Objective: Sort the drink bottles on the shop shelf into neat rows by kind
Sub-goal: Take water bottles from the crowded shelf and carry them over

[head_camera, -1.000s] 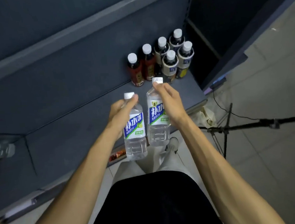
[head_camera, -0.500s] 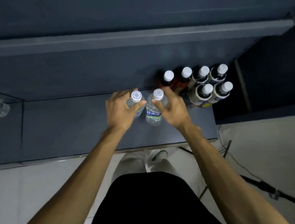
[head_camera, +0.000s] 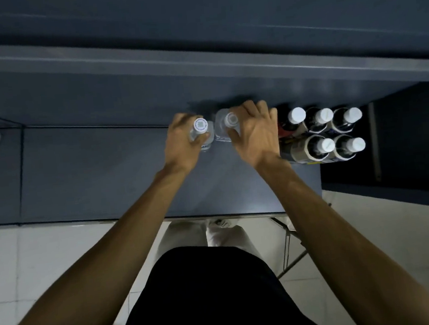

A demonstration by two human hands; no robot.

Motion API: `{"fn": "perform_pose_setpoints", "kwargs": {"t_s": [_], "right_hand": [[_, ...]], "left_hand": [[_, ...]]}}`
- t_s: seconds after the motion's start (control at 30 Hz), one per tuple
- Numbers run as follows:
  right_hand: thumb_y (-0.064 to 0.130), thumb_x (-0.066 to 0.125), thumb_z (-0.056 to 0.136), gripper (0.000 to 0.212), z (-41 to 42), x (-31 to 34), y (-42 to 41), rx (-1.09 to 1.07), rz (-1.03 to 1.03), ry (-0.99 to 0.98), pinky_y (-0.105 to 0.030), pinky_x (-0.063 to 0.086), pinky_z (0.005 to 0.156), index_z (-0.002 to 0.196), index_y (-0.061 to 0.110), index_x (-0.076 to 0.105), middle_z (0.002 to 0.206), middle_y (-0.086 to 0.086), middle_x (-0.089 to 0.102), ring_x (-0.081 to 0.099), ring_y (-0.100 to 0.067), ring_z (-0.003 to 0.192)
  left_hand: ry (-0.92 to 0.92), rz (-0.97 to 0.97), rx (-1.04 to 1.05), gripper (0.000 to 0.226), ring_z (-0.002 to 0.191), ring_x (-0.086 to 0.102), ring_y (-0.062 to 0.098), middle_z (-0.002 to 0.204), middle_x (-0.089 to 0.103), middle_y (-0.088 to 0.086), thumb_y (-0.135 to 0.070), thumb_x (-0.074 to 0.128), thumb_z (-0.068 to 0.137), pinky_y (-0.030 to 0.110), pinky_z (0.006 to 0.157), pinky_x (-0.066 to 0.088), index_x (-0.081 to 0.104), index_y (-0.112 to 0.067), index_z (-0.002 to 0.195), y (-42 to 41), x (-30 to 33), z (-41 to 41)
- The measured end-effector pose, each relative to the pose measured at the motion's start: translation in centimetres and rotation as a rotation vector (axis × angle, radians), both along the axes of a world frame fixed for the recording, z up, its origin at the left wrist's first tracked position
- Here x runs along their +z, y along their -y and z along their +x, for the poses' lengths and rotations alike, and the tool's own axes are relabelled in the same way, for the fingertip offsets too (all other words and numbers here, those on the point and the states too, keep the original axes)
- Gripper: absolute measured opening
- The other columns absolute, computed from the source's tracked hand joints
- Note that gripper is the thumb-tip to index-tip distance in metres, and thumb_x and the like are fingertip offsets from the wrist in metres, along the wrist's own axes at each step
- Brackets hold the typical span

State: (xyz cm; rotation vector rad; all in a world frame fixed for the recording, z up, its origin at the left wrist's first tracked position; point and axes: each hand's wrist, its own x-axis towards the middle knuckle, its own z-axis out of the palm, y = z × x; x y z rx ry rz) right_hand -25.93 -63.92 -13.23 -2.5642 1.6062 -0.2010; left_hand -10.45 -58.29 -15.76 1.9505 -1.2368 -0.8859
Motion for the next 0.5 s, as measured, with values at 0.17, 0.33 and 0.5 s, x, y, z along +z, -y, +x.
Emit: {"fn": "perform_pose_setpoints", "kwargs": {"t_s": [0.17, 0.33, 0.5], "right_hand": [[0.019, 0.067, 0.080, 0.024, 0.9, -0.5, 0.9, -0.050, 0.117, -0.111, -0.038, 0.023, 0.080, 0.103, 0.010, 0.068, 0.105, -0.010, 0.064, 0.051, -0.035, 0.104], [0.018, 0.064, 0.077, 0.026, 1.0, -0.1, 1.4, -0.087, 0.107, -0.173, -0.036, 0.019, 0.081, 0.102, 0.013, 0.069, 0.103, -0.005, 0.066, 0.047, -0.033, 0.110], [0.015, 0.065, 0.078, 0.029, 1.4, -0.6, 0.8, -0.126, 0.119, -0.148, -0.040, 0.021, 0.088, 0.107, 0.013, 0.067, 0.108, -0.007, 0.064, 0.047, -0.034, 0.112]], "left_hand": [[-0.015, -0.057, 0.044, 0.028, 0.096, 0.055, 0.021, 0.101, 0.054, 0.004, 0.000, 0.073, 0.072, 0.005, 0.079, 0.034, 0.069, -0.004, 0.099, 1.2, -0.9, -0.6], [-0.036, -0.148, 0.067, 0.023, 0.088, 0.054, 0.013, 0.099, 0.052, 0.000, -0.002, 0.070, 0.071, 0.004, 0.079, 0.037, 0.069, -0.004, 0.094, 1.9, -0.7, -0.8], [-0.049, -0.122, 0.134, 0.025, 0.086, 0.042, -0.009, 0.110, 0.052, 0.015, -0.001, 0.071, 0.074, -0.002, 0.082, 0.032, 0.069, -0.005, 0.098, 1.5, -1.5, -1.0]]}}
